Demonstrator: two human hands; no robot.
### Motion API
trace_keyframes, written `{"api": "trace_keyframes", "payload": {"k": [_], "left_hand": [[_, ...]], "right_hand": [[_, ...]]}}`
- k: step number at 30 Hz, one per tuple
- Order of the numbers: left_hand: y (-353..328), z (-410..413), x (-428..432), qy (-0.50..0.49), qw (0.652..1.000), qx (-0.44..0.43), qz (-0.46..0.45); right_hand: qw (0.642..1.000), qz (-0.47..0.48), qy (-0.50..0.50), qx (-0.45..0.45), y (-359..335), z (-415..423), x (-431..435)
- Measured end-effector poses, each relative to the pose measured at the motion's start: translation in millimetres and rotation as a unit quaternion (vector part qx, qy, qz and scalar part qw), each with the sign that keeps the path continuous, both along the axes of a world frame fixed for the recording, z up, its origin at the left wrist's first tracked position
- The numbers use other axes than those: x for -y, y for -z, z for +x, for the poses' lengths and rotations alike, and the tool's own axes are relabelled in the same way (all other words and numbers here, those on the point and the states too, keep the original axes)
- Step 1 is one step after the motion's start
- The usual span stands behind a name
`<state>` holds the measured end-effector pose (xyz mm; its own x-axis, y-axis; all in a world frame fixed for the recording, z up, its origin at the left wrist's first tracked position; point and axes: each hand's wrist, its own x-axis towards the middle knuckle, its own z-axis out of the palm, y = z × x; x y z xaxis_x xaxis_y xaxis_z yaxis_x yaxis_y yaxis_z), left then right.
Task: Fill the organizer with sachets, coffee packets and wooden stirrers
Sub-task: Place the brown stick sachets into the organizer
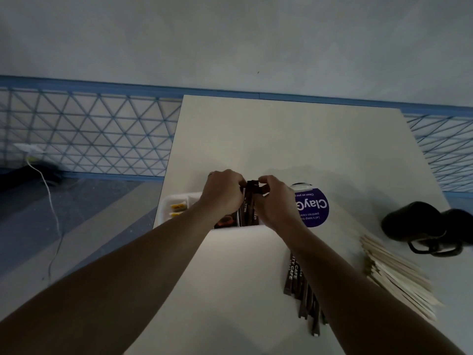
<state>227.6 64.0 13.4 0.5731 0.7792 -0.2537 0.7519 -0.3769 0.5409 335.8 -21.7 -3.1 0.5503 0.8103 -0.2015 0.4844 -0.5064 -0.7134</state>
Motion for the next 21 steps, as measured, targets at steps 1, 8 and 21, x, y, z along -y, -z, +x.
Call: {"api": "trace_keyframes", "payload": {"k": [1, 8, 21], "left_hand": [[0.7, -0.3, 0.2, 0.0, 1.0, -0.001, -0.001], [3.2, -0.1, 3.4, 0.01, 1.0, 0.003, 0.004], [-12.8, 4.7, 16.6, -0.02, 0.996, 0.08, 0.036]], "right_hand": [[1.0, 0.002, -0.001, -0.003, -0.2, 0.0, 0.4], [0.999, -0.01, -0.002, -0.034, 4.1, 4.8, 8.9], [0.998, 0.007, 0.032, -0.047, -3.7, 20.9, 34.4]]}}
